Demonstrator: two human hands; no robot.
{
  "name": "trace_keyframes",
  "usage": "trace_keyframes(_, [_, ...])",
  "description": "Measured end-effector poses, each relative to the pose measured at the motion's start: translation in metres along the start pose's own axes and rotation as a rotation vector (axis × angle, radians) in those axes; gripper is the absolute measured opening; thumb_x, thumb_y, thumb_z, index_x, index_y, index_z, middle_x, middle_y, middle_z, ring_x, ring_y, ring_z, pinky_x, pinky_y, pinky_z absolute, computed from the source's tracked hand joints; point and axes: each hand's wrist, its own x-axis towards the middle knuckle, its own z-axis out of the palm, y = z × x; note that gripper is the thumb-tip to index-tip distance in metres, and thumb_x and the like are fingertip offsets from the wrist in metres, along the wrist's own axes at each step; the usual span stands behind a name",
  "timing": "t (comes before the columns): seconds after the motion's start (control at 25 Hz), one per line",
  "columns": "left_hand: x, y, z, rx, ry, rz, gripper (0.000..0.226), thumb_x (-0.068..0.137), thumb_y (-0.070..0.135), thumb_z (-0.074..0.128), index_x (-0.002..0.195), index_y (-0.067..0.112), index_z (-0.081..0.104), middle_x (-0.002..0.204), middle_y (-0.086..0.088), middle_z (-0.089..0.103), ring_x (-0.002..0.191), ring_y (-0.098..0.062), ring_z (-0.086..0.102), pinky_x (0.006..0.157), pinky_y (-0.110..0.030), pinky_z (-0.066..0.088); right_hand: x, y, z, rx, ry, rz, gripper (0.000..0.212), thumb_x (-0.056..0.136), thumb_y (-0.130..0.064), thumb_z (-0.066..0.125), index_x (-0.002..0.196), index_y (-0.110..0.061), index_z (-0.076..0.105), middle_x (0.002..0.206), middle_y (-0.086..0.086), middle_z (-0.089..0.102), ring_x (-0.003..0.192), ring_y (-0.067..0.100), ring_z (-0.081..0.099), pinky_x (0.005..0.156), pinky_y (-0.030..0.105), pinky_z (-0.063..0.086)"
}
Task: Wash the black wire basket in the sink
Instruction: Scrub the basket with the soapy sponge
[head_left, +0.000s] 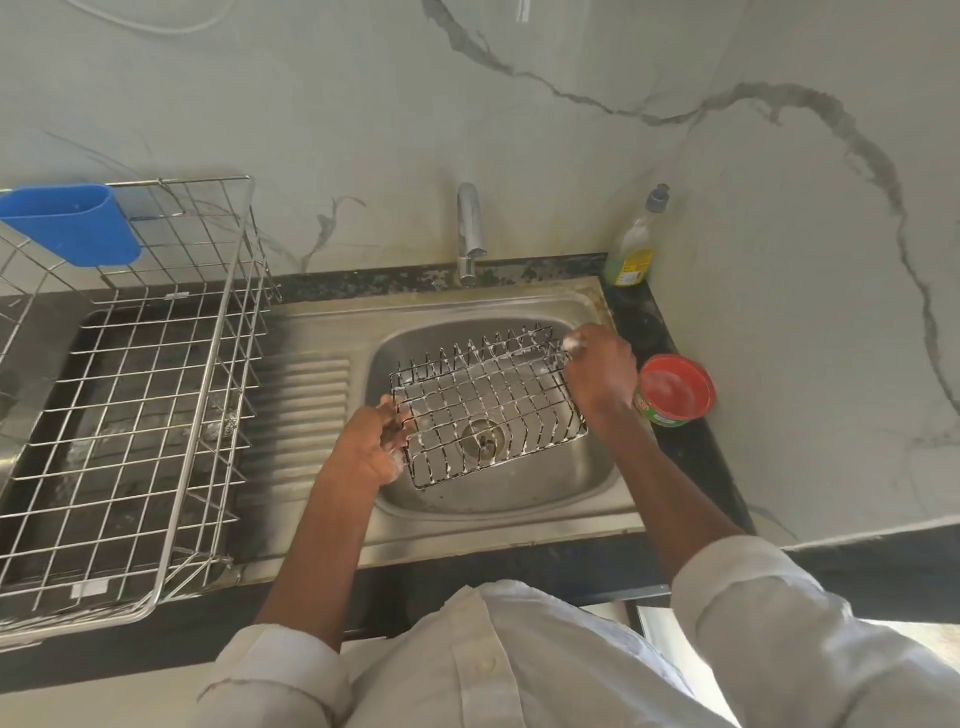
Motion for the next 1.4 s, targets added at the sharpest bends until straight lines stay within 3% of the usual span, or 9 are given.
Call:
trace_keyframes(0.28, [0.018, 0.012, -0.002, -0.027, -0.005, 0.086, 0.028, 0.110, 0.022, 0.055, 0.085, 0.019, 0.067, 0.062, 0.006, 0.065, 0.050, -0.007, 0.053, 0.052, -0.024, 0.034, -0.006, -0.035, -0.006, -0.053, 0.119, -0.168, 0.037, 0.077, 0.011, 0.066, 0.106, -0.009, 0.074, 0.112, 0.012, 0.071, 0.102, 0.037, 0.067, 0.082, 0.041, 0.053])
trace_keyframes(0.44, [0.021, 0.019, 0.003, -0.013, -0.033, 0.154, 0.012, 0.108, 0.019, 0.059, 0.103, 0.014, 0.069, 0.072, 0.004, 0.066, 0.054, -0.006, 0.055, 0.045, -0.023, 0.039, -0.058, -0.033, 0.012, 0.033, 0.032, -0.260, 0.039, 0.080, 0.015, 0.063, 0.102, -0.014, 0.077, 0.103, 0.005, 0.074, 0.086, 0.026, 0.069, 0.066, 0.027, 0.044])
trace_keyframes(0.52, [0.020, 0.017, 0.012, -0.030, -0.096, 0.200, 0.010, 0.110, 0.013, 0.055, 0.105, 0.012, 0.064, 0.072, 0.003, 0.064, 0.048, -0.004, 0.054, 0.033, -0.016, 0.030, -0.044, -0.036, 0.018, 0.116, 0.070, -0.131, 0.035, 0.085, 0.012, 0.062, 0.103, -0.014, 0.075, 0.106, 0.003, 0.073, 0.087, 0.021, 0.068, 0.067, 0.028, 0.047])
trace_keyframes(0.64, [0.015, 0.010, 0.024, -0.021, -0.183, 0.241, 0.014, 0.109, 0.009, 0.055, 0.097, 0.014, 0.059, 0.063, 0.007, 0.063, 0.048, -0.004, 0.053, 0.030, -0.015, 0.027, -0.014, -0.051, 0.026, 0.156, 0.139, 0.028, 0.032, 0.085, 0.011, 0.067, 0.107, -0.011, 0.072, 0.107, 0.007, 0.072, 0.093, 0.025, 0.069, 0.070, 0.033, 0.053])
trace_keyframes(0.76, [0.016, 0.009, 0.032, 0.023, -0.197, 0.281, 0.019, 0.110, 0.010, 0.054, 0.092, 0.015, 0.058, 0.064, 0.007, 0.062, 0.048, -0.003, 0.053, 0.031, -0.014, 0.026, -0.029, -0.090, 0.044, 0.175, 0.063, -0.207, 0.042, 0.080, 0.021, 0.065, 0.108, -0.008, 0.075, 0.109, 0.009, 0.071, 0.097, 0.022, 0.067, 0.075, 0.030, 0.060])
trace_keyframes(0.96, [0.028, 0.012, 0.032, 0.070, -0.192, 0.297, 0.025, 0.111, 0.011, 0.051, 0.088, 0.015, 0.058, 0.073, 0.002, 0.056, 0.046, -0.004, 0.051, 0.032, -0.016, 0.025, -0.035, -0.117, 0.060, 0.106, -0.073, -0.629, 0.035, 0.077, 0.018, 0.071, 0.102, -0.006, 0.076, 0.099, 0.009, 0.069, 0.087, 0.026, 0.066, 0.060, 0.029, 0.051])
trace_keyframes(1.08, [0.029, 0.018, 0.025, 0.040, -0.169, 0.273, 0.021, 0.109, 0.008, 0.055, 0.090, 0.014, 0.060, 0.070, 0.004, 0.062, 0.051, -0.005, 0.054, 0.031, -0.015, 0.026, -0.006, -0.086, 0.052, 0.120, -0.022, -0.408, 0.039, 0.080, 0.017, 0.068, 0.106, -0.011, 0.077, 0.107, 0.009, 0.073, 0.096, 0.024, 0.067, 0.075, 0.026, 0.053])
trace_keyframes(1.24, [0.028, 0.027, 0.019, 0.000, -0.165, 0.263, 0.025, 0.107, 0.001, 0.052, 0.086, 0.013, 0.059, 0.070, 0.002, 0.061, 0.051, -0.006, 0.053, 0.030, -0.015, 0.025, 0.030, -0.012, 0.025, 0.139, 0.102, 0.053, 0.035, 0.088, 0.009, 0.062, 0.111, -0.012, 0.077, 0.112, 0.011, 0.075, 0.102, 0.028, 0.071, 0.077, 0.021, 0.041])
trace_keyframes(1.4, [0.032, 0.029, 0.017, -0.053, -0.150, 0.226, 0.020, 0.108, 0.009, 0.055, 0.090, 0.016, 0.061, 0.067, 0.007, 0.063, 0.050, -0.004, 0.052, 0.029, -0.015, 0.024, 0.013, 0.003, 0.017, 0.229, 0.125, 0.097, 0.025, 0.094, 0.003, 0.059, 0.109, -0.009, 0.076, 0.108, 0.010, 0.075, 0.096, 0.029, 0.069, 0.071, 0.025, 0.040])
